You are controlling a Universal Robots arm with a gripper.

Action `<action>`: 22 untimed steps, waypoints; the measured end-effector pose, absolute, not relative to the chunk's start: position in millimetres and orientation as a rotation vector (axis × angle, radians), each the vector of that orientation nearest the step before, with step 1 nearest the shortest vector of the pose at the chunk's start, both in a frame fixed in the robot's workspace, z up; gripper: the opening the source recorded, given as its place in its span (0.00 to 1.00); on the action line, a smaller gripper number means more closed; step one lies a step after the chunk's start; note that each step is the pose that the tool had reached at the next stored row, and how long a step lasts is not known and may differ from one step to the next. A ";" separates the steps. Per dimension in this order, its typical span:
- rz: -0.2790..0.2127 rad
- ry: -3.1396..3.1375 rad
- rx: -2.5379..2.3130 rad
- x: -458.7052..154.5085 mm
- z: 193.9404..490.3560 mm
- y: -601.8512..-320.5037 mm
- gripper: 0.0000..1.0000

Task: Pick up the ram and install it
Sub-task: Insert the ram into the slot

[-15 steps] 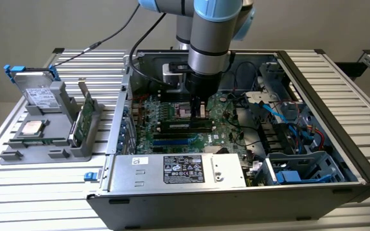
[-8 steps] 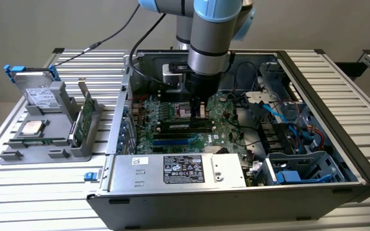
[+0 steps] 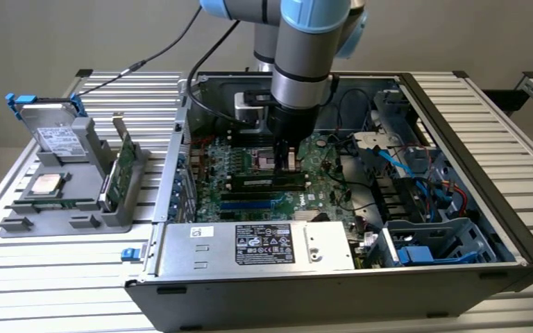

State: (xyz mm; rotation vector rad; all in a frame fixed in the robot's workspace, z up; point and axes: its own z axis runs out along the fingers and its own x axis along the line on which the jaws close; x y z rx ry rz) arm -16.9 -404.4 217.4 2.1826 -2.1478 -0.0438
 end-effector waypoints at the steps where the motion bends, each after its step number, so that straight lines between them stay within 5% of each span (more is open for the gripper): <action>1: -0.046 -2.146 2.180 -17.1 217.4 -404.5 0.14; 8: -0.053 -2.141 2.174 -17.3 217.2 -404.6 0.15; 17: -0.053 -2.140 2.174 -17.1 231.1 -403.4 0.52; 22: -0.053 -2.140 2.174 -18.3 247.4 -403.2 0.52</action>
